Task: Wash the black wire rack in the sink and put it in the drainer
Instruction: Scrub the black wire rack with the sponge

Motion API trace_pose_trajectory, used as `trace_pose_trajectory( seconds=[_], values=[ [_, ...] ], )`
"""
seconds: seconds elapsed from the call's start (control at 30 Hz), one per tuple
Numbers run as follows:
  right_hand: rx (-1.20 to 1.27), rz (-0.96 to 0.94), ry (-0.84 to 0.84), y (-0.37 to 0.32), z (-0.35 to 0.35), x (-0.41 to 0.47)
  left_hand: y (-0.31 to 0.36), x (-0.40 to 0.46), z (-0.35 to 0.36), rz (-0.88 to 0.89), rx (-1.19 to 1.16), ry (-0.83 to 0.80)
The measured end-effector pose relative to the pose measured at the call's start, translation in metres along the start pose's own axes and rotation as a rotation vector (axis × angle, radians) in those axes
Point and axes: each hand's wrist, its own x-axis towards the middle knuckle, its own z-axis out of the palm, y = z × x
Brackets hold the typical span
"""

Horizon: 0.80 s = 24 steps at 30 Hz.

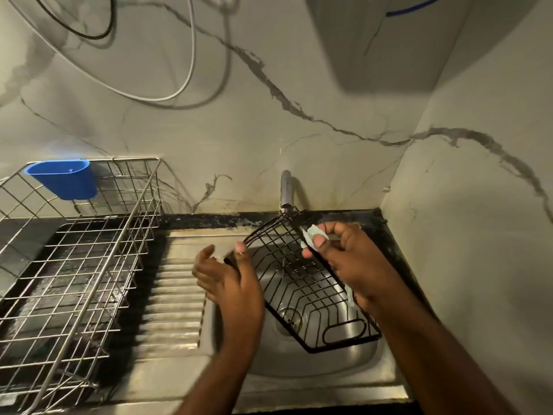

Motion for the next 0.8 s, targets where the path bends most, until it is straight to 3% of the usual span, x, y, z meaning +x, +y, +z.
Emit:
trace_pose_trajectory(
  seconds=[0.03,0.1,0.17,0.23,0.43,0.53,0.63,0.8],
  values=[
    [-0.024,-0.013,0.009,0.003,0.004,0.000,-0.003,-0.011,0.003,0.080,0.013,-0.019],
    [-0.104,-0.058,0.026,0.012,0.009,0.001,-0.002,-0.028,0.009,0.124,-0.069,-0.240],
    [-0.205,-0.079,0.022,0.017,0.014,-0.002,0.007,-0.032,0.017,-0.050,-0.260,-0.481],
    [-0.252,-0.095,-0.004,0.022,0.017,-0.005,0.013,-0.028,0.021,-0.153,-0.326,-0.563],
    [-0.506,-0.191,-0.014,0.026,0.014,-0.012,0.015,-0.017,0.022,-0.300,-0.324,-0.473],
    [-0.746,-0.320,0.138,0.021,0.001,-0.016,0.011,-0.014,0.018,-0.358,-0.318,-0.401],
    [-0.688,-0.408,0.281,0.011,-0.021,-0.008,0.011,-0.013,0.013,-0.405,-0.386,-0.391],
    [-0.626,-0.483,0.220,0.013,-0.022,0.010,0.017,-0.022,0.018,-0.329,-0.385,-0.443]
  ],
)
